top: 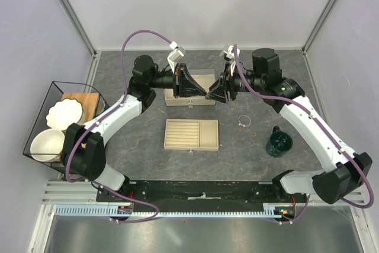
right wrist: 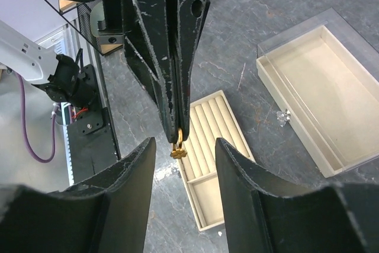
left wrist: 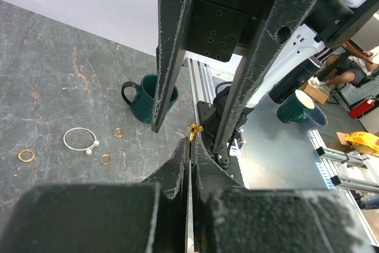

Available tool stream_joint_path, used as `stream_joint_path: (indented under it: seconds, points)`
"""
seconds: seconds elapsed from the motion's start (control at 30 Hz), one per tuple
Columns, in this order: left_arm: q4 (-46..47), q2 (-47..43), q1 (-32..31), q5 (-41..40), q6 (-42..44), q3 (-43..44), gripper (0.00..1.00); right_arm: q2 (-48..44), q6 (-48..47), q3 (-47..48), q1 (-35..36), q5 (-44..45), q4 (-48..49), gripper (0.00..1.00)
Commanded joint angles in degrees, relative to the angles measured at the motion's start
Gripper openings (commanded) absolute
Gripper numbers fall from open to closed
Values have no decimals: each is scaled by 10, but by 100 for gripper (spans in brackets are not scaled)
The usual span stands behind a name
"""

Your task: Organize the mixed jewelry

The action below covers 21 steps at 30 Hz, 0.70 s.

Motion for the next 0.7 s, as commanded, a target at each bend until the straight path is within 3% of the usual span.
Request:
stream_joint_path:
  seconds: [0.0,0.17,0.67]
  points:
    - [-2,-22,-4,5,18,-3,2,3,4,19,-1,-11,25,51]
    - [-6,-25,-4,4,22,-7,1,4,4,18,0,-9,26,43]
    - [-18,-26,-4,-4,36,-9,2,-6,1,10,-1,-8,25,32]
